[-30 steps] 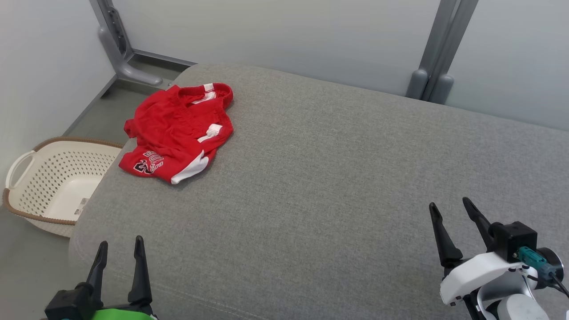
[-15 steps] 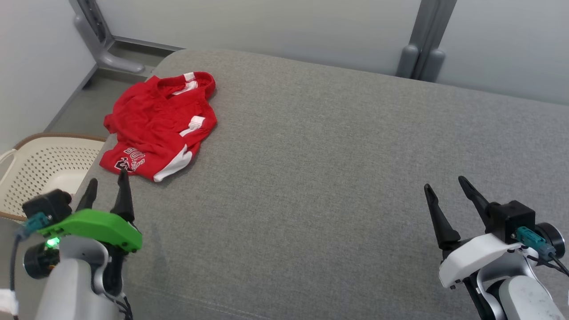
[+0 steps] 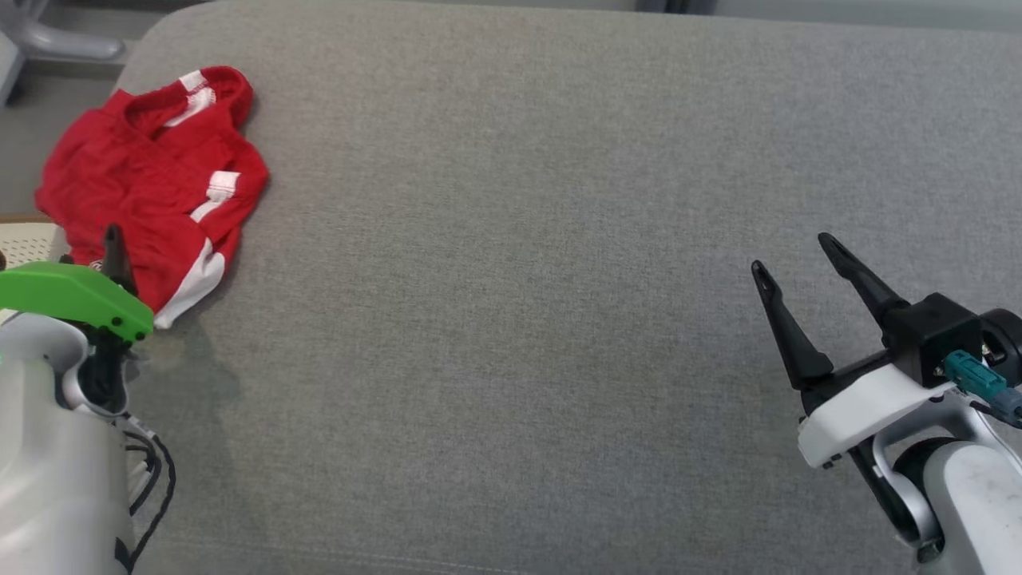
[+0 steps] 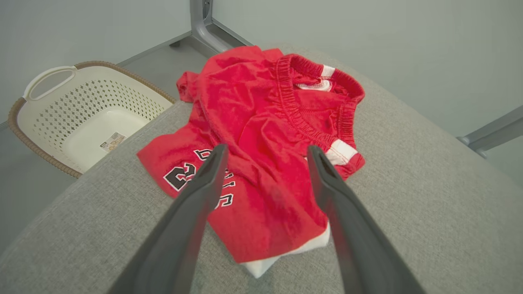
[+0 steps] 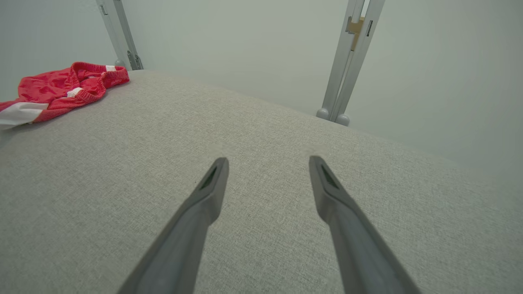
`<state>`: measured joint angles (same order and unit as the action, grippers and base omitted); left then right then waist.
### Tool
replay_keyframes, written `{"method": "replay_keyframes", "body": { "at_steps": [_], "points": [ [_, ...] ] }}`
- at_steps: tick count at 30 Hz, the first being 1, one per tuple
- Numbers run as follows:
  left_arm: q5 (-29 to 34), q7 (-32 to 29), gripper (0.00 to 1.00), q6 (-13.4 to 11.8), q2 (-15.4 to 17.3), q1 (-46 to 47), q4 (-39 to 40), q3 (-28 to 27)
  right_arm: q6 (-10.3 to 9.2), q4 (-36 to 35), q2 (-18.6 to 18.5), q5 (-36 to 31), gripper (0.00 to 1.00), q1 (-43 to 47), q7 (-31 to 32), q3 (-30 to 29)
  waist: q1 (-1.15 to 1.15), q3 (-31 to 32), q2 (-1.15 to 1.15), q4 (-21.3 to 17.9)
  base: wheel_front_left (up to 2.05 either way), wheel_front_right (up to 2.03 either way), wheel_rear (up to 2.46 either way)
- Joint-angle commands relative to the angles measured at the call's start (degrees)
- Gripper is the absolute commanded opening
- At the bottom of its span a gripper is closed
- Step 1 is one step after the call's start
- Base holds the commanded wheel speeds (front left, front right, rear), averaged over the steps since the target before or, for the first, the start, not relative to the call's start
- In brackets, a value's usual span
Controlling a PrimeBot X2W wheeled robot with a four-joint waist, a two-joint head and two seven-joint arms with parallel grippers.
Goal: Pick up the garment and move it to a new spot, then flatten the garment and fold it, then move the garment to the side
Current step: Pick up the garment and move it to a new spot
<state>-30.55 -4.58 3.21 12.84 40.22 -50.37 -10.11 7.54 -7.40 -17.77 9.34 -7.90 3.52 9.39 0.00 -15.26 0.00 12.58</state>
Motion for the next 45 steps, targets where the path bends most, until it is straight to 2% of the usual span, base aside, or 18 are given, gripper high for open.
{"method": "replay_keyframes", "body": {
  "at_steps": [1, 6, 10, 11, 12, 16, 19, 22, 27, 32, 34, 40, 45],
  "points": [
    [-0.11, -0.23, 1.00, -0.81, 1.32, 1.51, -1.28, -0.43, -0.11, -1.52, -0.56, -0.39, 1.00, -0.92, 0.48, -0.51, 0.00, -7.77, 0.00, -6.37, 0.00, 0.00, 0.00],
    [-0.60, -1.40, 1.00, -3.01, 3.44, 3.67, -5.82, -1.52, -0.11, -5.18, -1.05, -0.94, 1.00, 0.33, 1.87, -2.00, 0.00, -10.65, 0.00, -8.42, 0.00, 0.00, 0.00],
    [-0.98, -3.61, 1.00, -2.59, 4.42, 4.81, -9.22, -1.24, -0.11, -6.49, -1.21, -0.90, 1.00, 1.20, 2.03, -3.01, 0.00, -11.14, 0.00, -9.02, 0.00, 0.00, 0.00],
    [-0.85, -4.49, 0.87, -2.25, 4.69, 4.78, -10.31, -0.94, -0.11, -6.46, -1.04, -0.87, 1.00, 1.34, 1.86, -3.17, 0.00, -10.93, 0.00, -9.06, 0.00, 0.00, 0.00],
    [-0.46, -4.88, 0.00, -2.19, 4.87, 4.69, -11.05, -0.49, -0.11, -6.35, -0.87, -0.83, 1.00, 1.46, 1.66, -3.23, 0.00, -10.69, 0.00, -9.04, 0.00, 0.00, 0.00],
    [1.15, -5.00, 0.00, -1.32, 6.71, 4.50, -12.53, 1.17, -0.11, -4.86, 0.06, -0.08, 1.00, 1.46, 0.64, -2.27, 0.00, -8.46, 0.00, -8.72, 0.00, 0.00, 0.00],
    [1.42, -2.88, 0.00, -0.24, 9.24, 5.43, -10.98, 1.52, -0.11, -2.97, 0.80, 0.42, 1.00, 1.16, -0.51, -1.24, 0.00, -5.65, 0.00, -8.42, 0.00, 0.00, 0.00],
    [2.20, -1.18, 0.00, 0.28, 10.38, 6.10, -9.27, 2.17, -0.11, -0.43, 1.81, 0.81, 1.00, 0.89, -1.78, -0.39, 0.00, -2.29, 0.00, -8.24, 0.00, 0.00, 0.00],
    [4.29, 0.21, 0.00, 1.67, 12.38, 7.49, -3.68, 4.52, -0.11, 3.79, 4.02, 1.78, 1.00, 0.57, -4.43, 0.97, 0.00, 3.66, 0.00, -8.84, 0.00, 0.00, 0.00],
    [6.46, -2.38, 0.00, 2.89, 12.76, 10.06, 5.74, 8.92, -0.11, 7.46, 6.27, 2.33, 1.00, 0.72, -7.03, 1.49, 0.00, 8.10, 0.00, -10.58, 0.00, 0.00, 0.00],
    [7.22, -3.61, 0.00, 3.24, 12.23, 10.91, 10.32, 10.67, -0.11, 8.58, 7.02, 2.25, 1.00, 0.86, -7.75, 1.65, 0.00, 9.30, 0.00, -11.55, 0.00, 0.00, 0.00],
    [7.08, -7.78, 0.00, 3.45, 7.73, 10.65, 24.28, 15.47, -0.11, 10.97, 8.24, 2.50, 1.00, 0.87, -9.35, 1.58, 0.00, 11.23, 0.00, -15.27, 0.00, 0.00, 0.00],
    [6.06, -10.10, 0.00, 3.65, 2.24, 8.66, 32.93, 19.90, -0.11, 11.77, 8.58, 2.39, 1.00, 0.10, -9.78, 1.72, 0.00, 10.88, 0.00, -19.22, 0.00, 0.00, 0.00]
  ]
}}
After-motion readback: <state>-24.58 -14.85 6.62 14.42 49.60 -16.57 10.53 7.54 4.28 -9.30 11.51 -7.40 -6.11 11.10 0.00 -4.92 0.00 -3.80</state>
